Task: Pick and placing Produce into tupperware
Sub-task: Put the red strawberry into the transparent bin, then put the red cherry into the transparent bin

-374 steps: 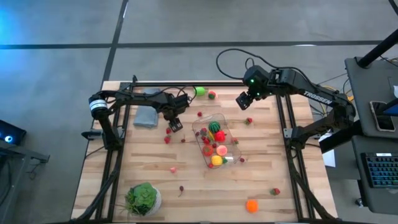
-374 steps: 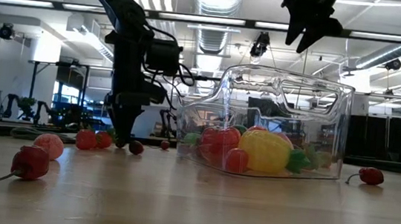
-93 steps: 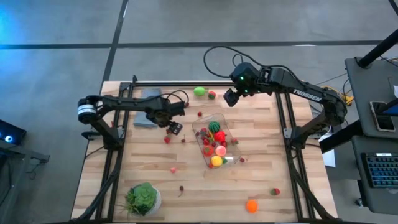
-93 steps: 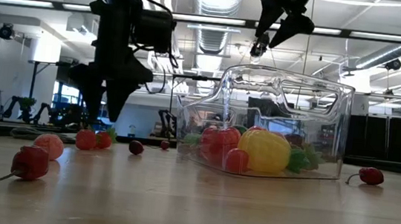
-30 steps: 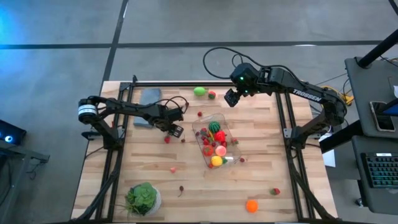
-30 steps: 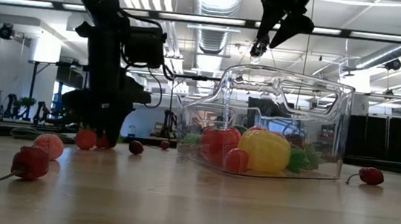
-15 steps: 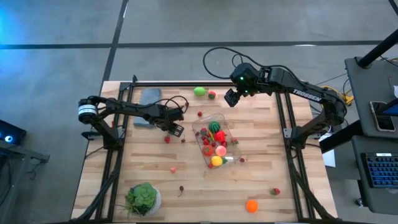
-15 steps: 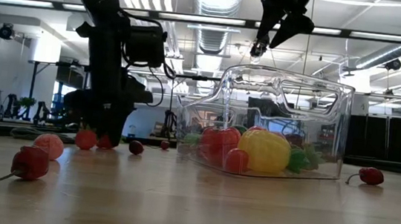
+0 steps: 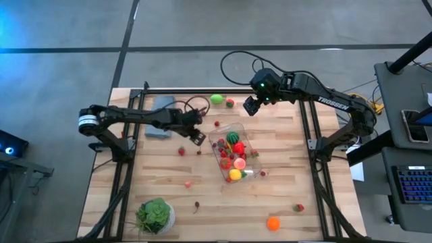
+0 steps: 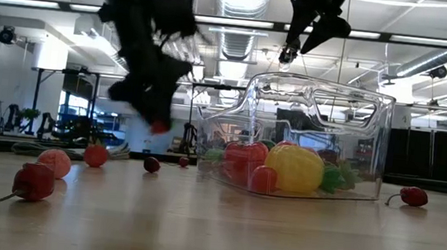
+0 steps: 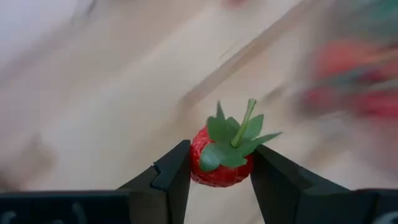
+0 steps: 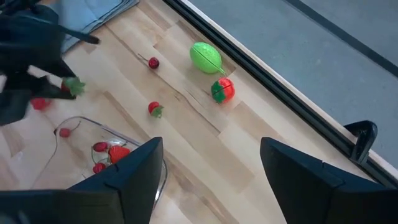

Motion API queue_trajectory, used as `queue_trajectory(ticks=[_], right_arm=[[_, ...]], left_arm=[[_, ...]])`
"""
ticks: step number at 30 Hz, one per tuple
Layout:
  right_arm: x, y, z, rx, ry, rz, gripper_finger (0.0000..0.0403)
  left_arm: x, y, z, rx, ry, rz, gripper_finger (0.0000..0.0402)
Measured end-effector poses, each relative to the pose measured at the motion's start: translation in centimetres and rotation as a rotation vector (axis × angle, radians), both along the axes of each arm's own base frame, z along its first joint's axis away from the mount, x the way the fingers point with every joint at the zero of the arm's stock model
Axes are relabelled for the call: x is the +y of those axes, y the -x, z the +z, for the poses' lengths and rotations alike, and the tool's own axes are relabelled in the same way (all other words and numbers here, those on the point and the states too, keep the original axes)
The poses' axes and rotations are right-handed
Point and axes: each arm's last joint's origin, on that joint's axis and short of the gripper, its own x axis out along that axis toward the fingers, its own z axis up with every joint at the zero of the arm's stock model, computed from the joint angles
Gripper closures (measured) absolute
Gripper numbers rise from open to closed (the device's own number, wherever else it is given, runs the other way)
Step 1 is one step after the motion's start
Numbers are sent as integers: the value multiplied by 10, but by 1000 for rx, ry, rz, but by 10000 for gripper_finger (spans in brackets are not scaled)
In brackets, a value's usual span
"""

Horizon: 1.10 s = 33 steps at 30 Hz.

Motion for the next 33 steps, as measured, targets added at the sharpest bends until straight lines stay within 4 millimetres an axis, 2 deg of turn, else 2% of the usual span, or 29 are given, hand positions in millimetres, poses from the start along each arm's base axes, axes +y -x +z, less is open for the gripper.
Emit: queue_trajectory(ticks=[5,8,16,23,28,33], right_arm=[[-3,3,1,-4,45,-142,136],[-8,10,2,-2,41,-193,137],[-22,33,-6,154,-40,-276,136],[-16,42,-9,242,-108,-227,127],[4,52,-10,375,-170,-152,115],[38,63,-5,394,-133,-69,97]], left_arm=[[-6,-18,50,-295,-181,-222,270],[-6,-26,63,-396,-226,-309,270],[-7,-43,41,-428,-70,-378,269],[-6,-56,33,-454,-6,-376,269],[-11,-61,28,-447,44,-346,249],[-16,-63,28,-450,98,-300,188]])
